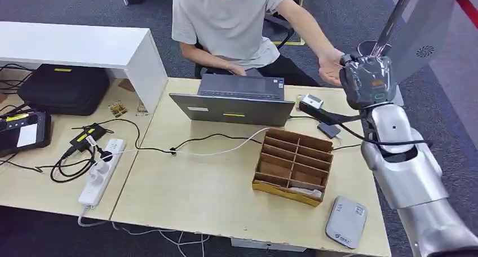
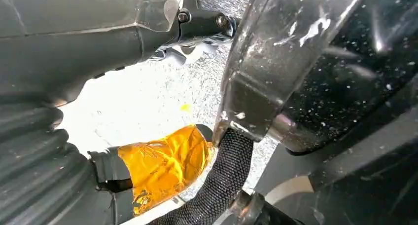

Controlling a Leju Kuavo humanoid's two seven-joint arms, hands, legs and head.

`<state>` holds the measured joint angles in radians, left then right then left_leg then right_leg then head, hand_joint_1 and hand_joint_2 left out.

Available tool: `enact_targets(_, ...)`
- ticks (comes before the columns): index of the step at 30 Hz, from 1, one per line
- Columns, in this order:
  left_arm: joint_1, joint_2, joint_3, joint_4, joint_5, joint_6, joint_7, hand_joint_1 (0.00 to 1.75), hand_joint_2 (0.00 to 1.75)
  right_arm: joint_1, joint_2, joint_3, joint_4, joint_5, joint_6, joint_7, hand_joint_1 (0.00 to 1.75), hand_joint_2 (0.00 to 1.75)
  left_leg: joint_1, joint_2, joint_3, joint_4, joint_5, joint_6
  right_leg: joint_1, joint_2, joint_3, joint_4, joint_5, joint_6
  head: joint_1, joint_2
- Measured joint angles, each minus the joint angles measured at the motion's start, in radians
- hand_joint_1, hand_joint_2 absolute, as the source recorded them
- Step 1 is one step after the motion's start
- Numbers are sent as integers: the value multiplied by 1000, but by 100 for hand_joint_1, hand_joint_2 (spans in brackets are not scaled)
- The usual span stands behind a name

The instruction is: Pass the card to the sensor for recognition and then transmit it.

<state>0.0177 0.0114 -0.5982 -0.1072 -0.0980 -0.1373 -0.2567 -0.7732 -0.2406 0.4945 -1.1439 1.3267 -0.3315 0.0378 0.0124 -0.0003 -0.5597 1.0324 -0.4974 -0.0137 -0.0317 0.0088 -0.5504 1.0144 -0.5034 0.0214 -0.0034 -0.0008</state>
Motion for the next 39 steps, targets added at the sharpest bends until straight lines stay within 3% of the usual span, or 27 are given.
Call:
enact_targets(6,3,4,-1,-9,10,-3,0,0,175,-43,69,41,94,3,-4,0,175,175,0,-2,-2,0,0,0,0,-2,-1,0,0,0,0,0)
enact_targets(7,3,4,-1,-10,10,-3,1,0,175,-44,72,48,99,2,-4,0,0,175,0,-2,-2,0,0,0,0,-2,-1,-1,0,0,0,0)
enact_targets(16,4,6,-1,-10,23,-14,1,0,175,-31,92,79,129,-26,-15,-2,0,175,0,-2,-3,1,0,0,0,-3,-1,-1,0,0,0,0)
enact_targets(21,10,4,-1,-11,34,-1,-2,0,175,39,91,80,84,-68,-50,-22,0,175,0,-2,-2,1,0,0,0,-3,-2,-1,0,0,0,0)
enact_targets(33,27,-10,0,-8,78,32,-18,0,175,450,3,42,-364,-142,-130,-87,0,175,-1,-3,-4,0,-2,1,0,-3,-3,-2,-1,1,0,0)
enact_targets(39,28,-12,2,-1,88,31,-26,0,175,626,-41,46,-521,-153,-128,-133,0,175,-1,-3,-5,0,-2,1,0,-3,-3,-2,-1,1,0,0)
